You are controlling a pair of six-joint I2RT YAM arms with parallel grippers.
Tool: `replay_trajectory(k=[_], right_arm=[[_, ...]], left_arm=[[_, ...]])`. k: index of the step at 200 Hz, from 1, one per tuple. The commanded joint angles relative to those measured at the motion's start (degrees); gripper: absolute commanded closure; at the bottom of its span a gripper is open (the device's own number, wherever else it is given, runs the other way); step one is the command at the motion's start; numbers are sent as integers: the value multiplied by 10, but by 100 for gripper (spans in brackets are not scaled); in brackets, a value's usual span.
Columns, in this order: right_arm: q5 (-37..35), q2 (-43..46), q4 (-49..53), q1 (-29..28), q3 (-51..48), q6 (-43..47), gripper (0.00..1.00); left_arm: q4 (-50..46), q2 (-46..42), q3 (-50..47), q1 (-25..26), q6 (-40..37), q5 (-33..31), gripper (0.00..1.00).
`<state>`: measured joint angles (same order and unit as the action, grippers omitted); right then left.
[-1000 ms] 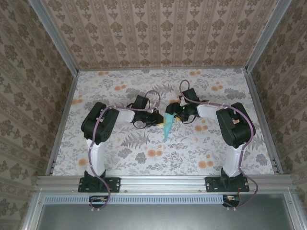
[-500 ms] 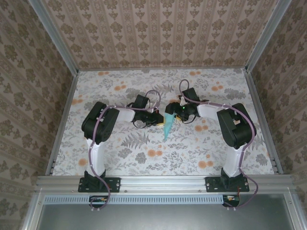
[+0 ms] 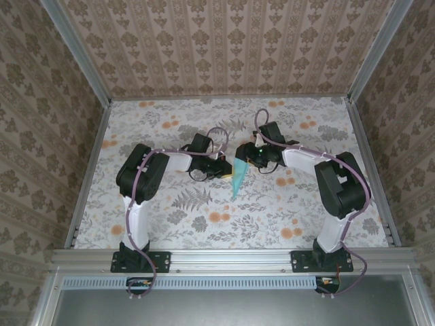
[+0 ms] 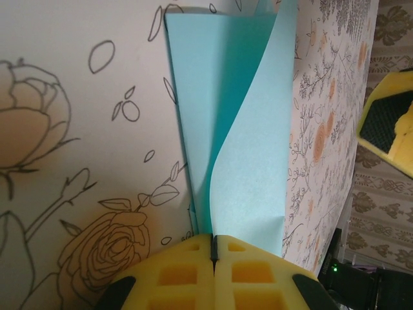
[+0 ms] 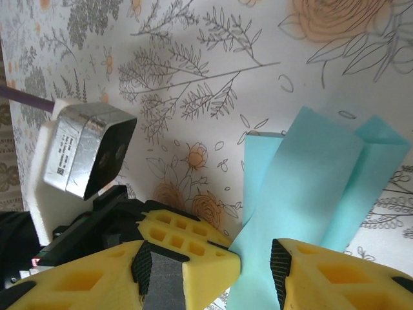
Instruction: Fold a paper plane with a square sheet of paper (fold left side to right side)
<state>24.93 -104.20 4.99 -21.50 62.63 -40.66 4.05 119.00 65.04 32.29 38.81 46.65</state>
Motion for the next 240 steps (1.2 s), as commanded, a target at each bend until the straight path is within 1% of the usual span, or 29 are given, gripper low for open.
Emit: replay_trajectory(k=[1,87,210,240], right_arm=[[15,-27,1,-9,17,1,45],[-21,-48,50,-13,23,28,45],[-50,-65,82,-7,6,17,45],[-54,-72,81,-6,-11,8,45]], left_arm=[[-39,29,6,7,-31,-40,100],[-61,31,19,10,-44,-45,100],[-65,33,31,12,-41,-42,100],[-60,-3,15,5,-38,-44,92]])
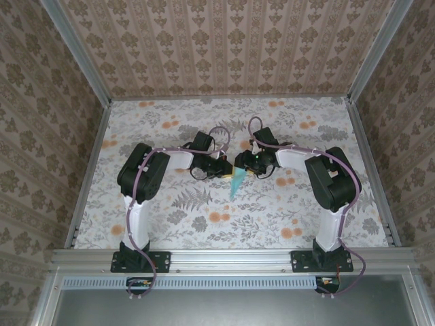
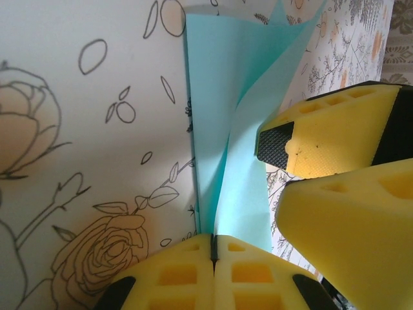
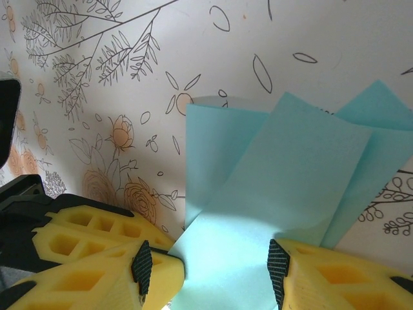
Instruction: Fold a paper plane with a square sheet of paper (fold left side to right side)
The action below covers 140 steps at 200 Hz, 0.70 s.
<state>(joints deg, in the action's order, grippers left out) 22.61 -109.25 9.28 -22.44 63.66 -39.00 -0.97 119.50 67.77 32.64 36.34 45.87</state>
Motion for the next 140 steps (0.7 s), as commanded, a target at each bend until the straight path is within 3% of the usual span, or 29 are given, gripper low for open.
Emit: replay_trajectory(k=[1,50,98,140], right_arm=[[-31,-21,38,4,-22,-9,45],[-32,-22,29,4,-36,-16,45],[-28,-22,27,5,-32,-14,45],[-28,-25,27,4,-30,-14,46]], left_arm=[[-10,-9,-14,1,-13,-37,91],[7,-105,-80,-28,5,-34,74],[-1,-195,-119,-17,23,9,78],[37,-196,-116,26,85,40,78]])
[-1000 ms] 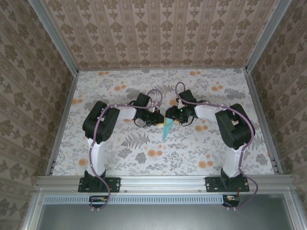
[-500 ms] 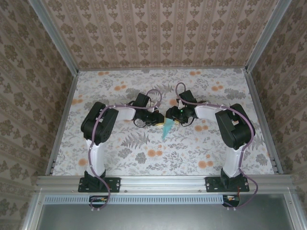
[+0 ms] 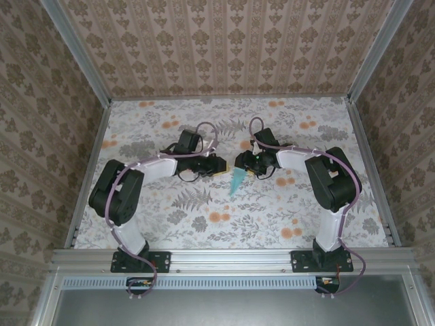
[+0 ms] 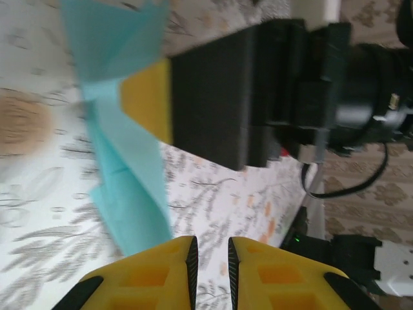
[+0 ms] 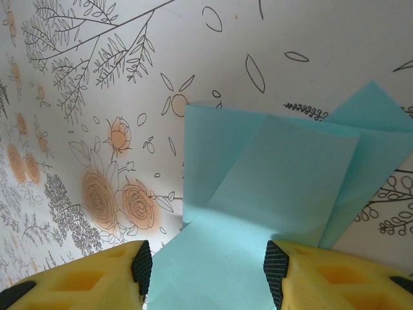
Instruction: Fold a paper plane with a square sheet of paper (fold left side to right side)
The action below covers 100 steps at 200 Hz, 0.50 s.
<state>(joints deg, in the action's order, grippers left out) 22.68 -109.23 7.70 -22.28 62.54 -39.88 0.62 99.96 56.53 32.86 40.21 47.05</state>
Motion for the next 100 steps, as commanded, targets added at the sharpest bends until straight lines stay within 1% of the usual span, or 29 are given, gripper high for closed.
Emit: replay_trajectory(k=[1,16,48,70,100], right_arm=[[-29,-25,43,2,-19,-5,46],[-30,-25,43,2,-18,-5,46],[-29,-26,47,1,-16,-4,46],[-29,-26,48,1,-16,-3,46],[-29,-25,49,1,-16,-1,46]], left_arm=[[22,0,-4,26,47,29,78],[27,12,3,41,54,21,78],[57,47,14,58,74,20,78],[54,65,25,64,70,12,78],[26,80,31,64,56,-11,77]])
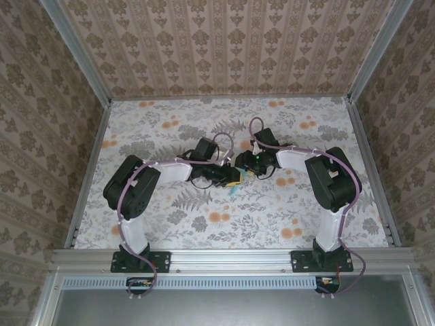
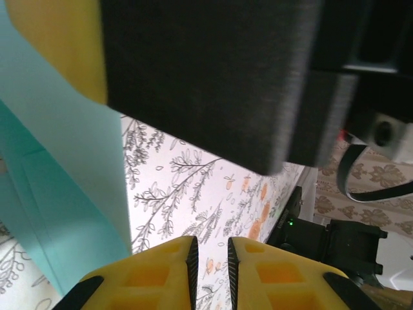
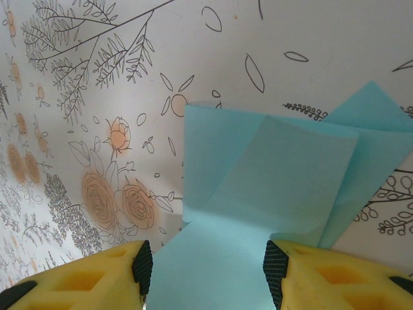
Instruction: Fold a paper plane with a square sheet of paper (fold left side to right side)
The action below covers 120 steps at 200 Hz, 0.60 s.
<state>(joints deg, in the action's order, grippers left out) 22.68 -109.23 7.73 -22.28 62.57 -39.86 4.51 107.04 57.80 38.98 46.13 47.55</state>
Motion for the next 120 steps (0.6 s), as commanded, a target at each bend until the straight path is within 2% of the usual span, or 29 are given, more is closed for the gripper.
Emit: replay_trajectory(k=[1,69,120], right_arm=[[-29,-26,49,1,-15,-1,46],[-32,-26,57,1,-10,4,46],[-32,-26,58,1,-9,6,46]], left_arm=[[-15,9,18,3,-4,-16,77],[-75,35,16,8,-42,-36,77],[-118,40,21,11,-65,-76,77]])
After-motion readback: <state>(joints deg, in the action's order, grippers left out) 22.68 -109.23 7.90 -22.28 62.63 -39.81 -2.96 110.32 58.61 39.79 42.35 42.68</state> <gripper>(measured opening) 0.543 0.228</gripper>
